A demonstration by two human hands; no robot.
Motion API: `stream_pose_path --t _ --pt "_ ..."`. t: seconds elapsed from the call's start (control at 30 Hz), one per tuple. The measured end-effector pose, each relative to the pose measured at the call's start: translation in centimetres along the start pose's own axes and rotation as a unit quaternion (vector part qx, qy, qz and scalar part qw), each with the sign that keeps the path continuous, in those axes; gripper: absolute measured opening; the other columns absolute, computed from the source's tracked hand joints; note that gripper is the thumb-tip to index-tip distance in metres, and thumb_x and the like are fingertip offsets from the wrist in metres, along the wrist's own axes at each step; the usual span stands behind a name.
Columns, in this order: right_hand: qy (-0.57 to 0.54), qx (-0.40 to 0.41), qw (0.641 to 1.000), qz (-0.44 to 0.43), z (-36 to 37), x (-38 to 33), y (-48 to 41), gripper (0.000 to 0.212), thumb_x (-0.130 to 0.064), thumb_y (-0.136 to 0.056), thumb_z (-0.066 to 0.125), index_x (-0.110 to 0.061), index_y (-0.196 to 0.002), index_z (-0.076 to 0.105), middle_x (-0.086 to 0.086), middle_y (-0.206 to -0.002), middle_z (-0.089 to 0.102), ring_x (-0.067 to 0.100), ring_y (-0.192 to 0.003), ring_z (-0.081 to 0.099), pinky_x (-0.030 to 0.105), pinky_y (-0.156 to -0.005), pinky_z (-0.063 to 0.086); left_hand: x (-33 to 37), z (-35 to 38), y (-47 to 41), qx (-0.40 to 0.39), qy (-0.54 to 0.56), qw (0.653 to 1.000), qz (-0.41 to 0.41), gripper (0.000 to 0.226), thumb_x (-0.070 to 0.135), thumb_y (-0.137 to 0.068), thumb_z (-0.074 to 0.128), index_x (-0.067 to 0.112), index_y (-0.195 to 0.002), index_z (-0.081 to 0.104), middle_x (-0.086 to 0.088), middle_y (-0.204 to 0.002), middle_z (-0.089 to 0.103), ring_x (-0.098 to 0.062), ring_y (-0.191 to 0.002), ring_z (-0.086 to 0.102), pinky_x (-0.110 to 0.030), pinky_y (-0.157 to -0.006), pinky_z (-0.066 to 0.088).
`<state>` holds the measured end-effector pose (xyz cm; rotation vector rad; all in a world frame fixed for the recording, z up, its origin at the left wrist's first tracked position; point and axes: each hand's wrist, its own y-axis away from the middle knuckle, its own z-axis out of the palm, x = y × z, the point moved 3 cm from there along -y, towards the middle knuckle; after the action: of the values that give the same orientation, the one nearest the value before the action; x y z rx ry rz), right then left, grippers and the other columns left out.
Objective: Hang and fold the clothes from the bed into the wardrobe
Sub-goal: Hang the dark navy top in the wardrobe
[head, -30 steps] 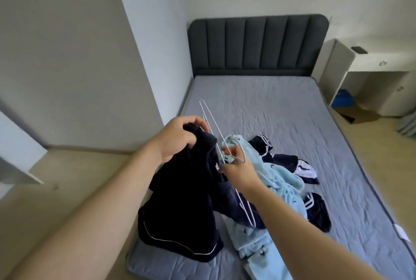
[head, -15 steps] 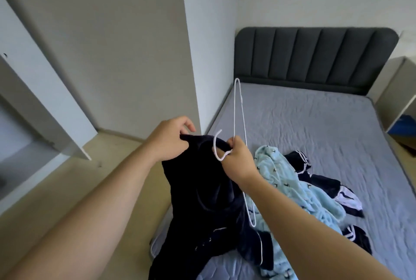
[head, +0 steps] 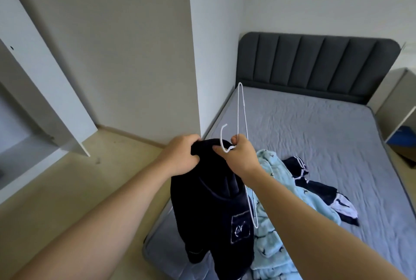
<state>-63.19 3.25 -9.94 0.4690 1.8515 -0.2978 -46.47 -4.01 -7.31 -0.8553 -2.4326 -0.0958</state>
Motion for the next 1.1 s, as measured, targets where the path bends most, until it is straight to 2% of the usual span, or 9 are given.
stream_pose_path --t 0.1,0.23,0.37,0.43,0.57,0.73,0.93,1.0,1.1 --pt "-0.003 -0.009 1.000 0.010 -1.5 -0.1 0.0 0.045 -0.039 -0.077 0.080 -0.021 -0.084 0.039 -0.004 -0.072 0.045 0.013 -0.060 0.040 0.023 -0.053 0.036 1.8 -1.4 -0.1 -0.002 0.021 0.998 0.057 0.050 -0.004 -0.067 0.050 0.035 -0.098 0.046 0.016 -0.101 0.049 -0.004 -0.089 0.052 -0.023 -0.074 0.040" --pt "-0.026 -0.037 0.998 0.034 -3.0 -0.3 0.2 0.046 -0.038 -0.076 0.081 -0.022 -0.084 0.038 -0.006 -0.068 0.042 0.006 -0.046 0.035 0.018 -0.046 0.032 5.4 -3.2 0.3 -0.066 0.027 0.987 0.147 0.061 -0.012 -0.065 0.040 0.040 -0.095 0.048 0.022 -0.111 0.041 0.001 -0.085 0.048 -0.011 -0.071 0.037" --pt "-0.053 -0.047 0.996 0.057 -3.2 -0.8 0.5 0.042 -0.021 -0.077 0.078 -0.023 -0.084 0.037 -0.001 -0.077 0.043 0.016 -0.062 0.038 0.026 -0.053 0.031 6.5 -4.0 -0.6 -0.125 -0.127 0.976 0.125 0.060 -0.008 -0.068 0.033 0.042 -0.063 0.065 0.022 -0.119 0.050 -0.015 -0.111 0.047 -0.030 -0.095 0.039" --pt "-0.056 -0.050 0.996 0.057 -3.1 -1.2 0.7 0.035 -0.013 -0.078 0.070 -0.022 -0.084 0.036 0.001 -0.079 0.043 0.018 -0.064 0.038 0.028 -0.054 0.032 6.2 -4.5 -1.3 -0.119 -0.206 0.969 0.066 0.063 -0.004 -0.071 0.031 0.049 -0.065 0.064 0.012 -0.121 0.055 -0.024 -0.113 0.049 -0.038 -0.099 0.044" --pt "-0.066 -0.011 0.998 0.005 -3.1 -2.5 1.8 0.034 -0.050 -0.093 0.056 -0.019 -0.083 0.046 -0.004 -0.079 0.048 0.015 -0.067 0.044 0.029 -0.062 0.039 4.8 -5.0 -1.7 -0.086 -0.252 0.964 0.011 0.063 0.001 -0.081 0.031 0.043 -0.111 0.069 0.002 -0.124 0.054 -0.029 -0.118 0.047 -0.041 -0.100 0.046" --pt "-0.178 -0.009 0.984 0.019 -2.5 -3.8 2.2 0.068 -0.075 -0.093 0.028 -0.028 -0.085 0.077 -0.003 -0.073 0.059 0.008 -0.054 0.043 0.025 -0.052 0.037 3.0 -5.3 -0.7 -0.063 -0.273 0.960 -0.004 0.057 0.001 -0.083 0.034 0.035 -0.112 0.070 0.004 -0.123 0.055 -0.026 -0.116 0.047 -0.036 -0.096 0.045" --pt "-0.340 0.020 0.939 0.058 -1.8 -4.4 2.4 0.062 -0.067 -0.091 0.050 -0.017 -0.067 0.078 -0.002 -0.053 0.032 0.012 -0.047 0.027 0.026 -0.055 0.029 0.9 -6.2 1.4 -0.010 -0.309 0.951 0.026 0.060 -0.003 -0.084 0.042 0.034 -0.124 0.067 0.013 -0.127 0.057 -0.022 -0.113 0.048 -0.033 -0.087 0.043" --pt "-0.431 0.023 0.899 0.074 -1.6 -4.6 2.2 0.056 -0.050 -0.093 0.061 -0.016 -0.048 0.062 -0.001 -0.053 0.038 0.013 -0.046 0.027 0.028 -0.057 0.029 0.1 -6.6 2.0 0.027 -0.311 0.950 0.025 0.064 -0.005 -0.082 0.044 0.036 -0.126 0.066 0.015 -0.128 0.057 -0.020 -0.114 0.049 -0.032 -0.085 0.043" --pt "-0.545 -0.006 0.834 0.081 -0.9 -5.4 2.0 0.052 -0.031 -0.094 0.065 -0.021 -0.047 0.045 -0.001 -0.053 0.036 0.014 -0.046 0.023 0.029 -0.055 0.026 -0.9 -7.2 3.0 0.052 -0.256 0.965 0.008 0.071 -0.010 -0.077 0.040 0.036 -0.124 0.067 0.019 -0.133 0.054 -0.016 -0.122 0.049 -0.030 -0.090 0.042"
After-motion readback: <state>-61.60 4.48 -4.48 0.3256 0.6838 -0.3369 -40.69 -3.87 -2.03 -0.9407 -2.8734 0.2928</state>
